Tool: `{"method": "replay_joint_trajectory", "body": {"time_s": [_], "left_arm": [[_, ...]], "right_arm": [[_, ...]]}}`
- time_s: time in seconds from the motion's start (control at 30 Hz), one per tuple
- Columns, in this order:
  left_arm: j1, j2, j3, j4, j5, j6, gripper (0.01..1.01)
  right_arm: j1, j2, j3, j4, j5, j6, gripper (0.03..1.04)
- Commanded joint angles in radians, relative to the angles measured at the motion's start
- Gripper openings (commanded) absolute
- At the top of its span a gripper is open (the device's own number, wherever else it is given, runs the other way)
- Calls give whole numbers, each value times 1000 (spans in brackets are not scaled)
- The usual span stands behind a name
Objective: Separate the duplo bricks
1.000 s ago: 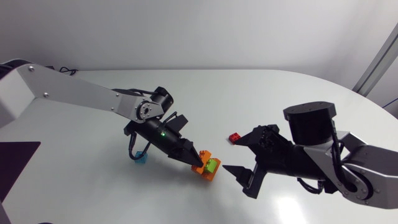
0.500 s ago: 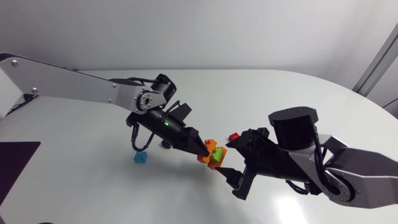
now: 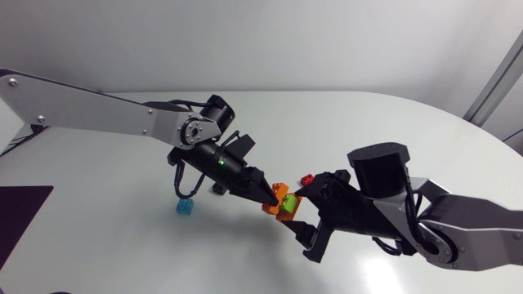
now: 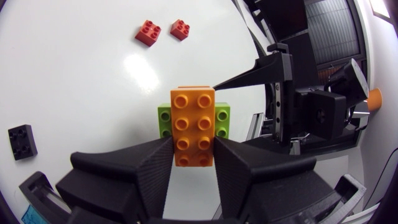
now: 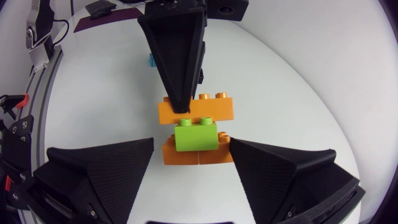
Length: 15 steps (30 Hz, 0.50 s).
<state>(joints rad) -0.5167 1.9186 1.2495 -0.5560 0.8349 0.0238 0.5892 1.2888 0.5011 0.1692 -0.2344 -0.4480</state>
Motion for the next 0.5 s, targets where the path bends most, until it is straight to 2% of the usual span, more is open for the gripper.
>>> {"method": "replay_joint_trajectory", "body": {"time_s": [0.0, 0.3, 0.47], "left_arm": [[-9, -20, 19, 7, 15, -36, 211], [-17, -21, 19, 5, 16, -36, 211], [-20, -26, 14, 4, 20, -36, 211]], "right_arm": [[-5, 20, -10, 26, 7, 12, 782], [-6, 30, 2, 33, 17, 11, 756], [-6, 44, 5, 53, 21, 9, 623]]}}
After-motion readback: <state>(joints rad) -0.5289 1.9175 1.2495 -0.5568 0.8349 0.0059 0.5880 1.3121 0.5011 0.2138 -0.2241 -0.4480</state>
